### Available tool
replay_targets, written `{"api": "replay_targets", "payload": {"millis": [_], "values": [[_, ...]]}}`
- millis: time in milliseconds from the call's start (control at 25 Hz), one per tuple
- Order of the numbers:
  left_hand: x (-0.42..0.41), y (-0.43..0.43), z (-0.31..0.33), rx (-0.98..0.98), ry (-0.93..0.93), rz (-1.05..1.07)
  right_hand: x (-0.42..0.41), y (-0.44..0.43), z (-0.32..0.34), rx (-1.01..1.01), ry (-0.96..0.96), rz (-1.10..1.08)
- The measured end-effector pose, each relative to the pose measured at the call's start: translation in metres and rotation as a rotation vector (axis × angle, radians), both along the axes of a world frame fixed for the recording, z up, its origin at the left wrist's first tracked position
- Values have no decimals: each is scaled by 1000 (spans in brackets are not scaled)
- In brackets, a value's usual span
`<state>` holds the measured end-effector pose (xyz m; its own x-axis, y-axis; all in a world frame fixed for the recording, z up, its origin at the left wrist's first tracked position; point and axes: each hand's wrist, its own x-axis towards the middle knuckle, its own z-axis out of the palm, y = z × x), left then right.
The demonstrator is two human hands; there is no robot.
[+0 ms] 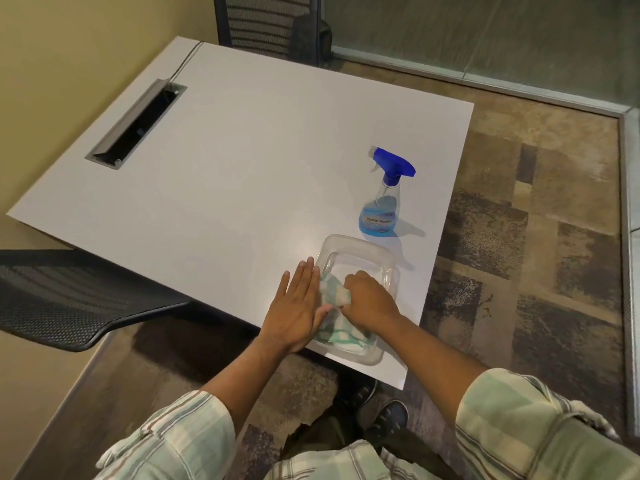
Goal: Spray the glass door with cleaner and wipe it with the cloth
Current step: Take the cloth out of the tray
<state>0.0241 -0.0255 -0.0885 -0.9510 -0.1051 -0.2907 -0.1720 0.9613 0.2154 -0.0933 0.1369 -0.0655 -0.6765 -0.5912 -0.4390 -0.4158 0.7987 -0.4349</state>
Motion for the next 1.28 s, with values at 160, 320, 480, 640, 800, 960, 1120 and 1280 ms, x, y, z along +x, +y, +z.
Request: {"api": "replay_targets", "payload": {"millis": [160,320,480,640,800,960,1120,1280], "values": [[-2,1,3,93,54,43,2,10,27,-44,-29,-108],[-13,3,25,336,145,165,-7,23,59,-135,-35,-181],[-35,7,73,645,328,230,-20,40,87,-212,-11,-176],[-60,31,114,818,380,268,-33,64,114,-309,64,-231],[-95,75,140,960,405,257,-39,103,137,-432,367,-456],[-136,134,157,1034,358,156,-42,155,143,-420,565,-674],[-170,211,174,1104,333,105,-33,213,150,-444,716,-819],[-192,314,197,1183,202,-45,-24,286,157,-488,787,-1036]]}}
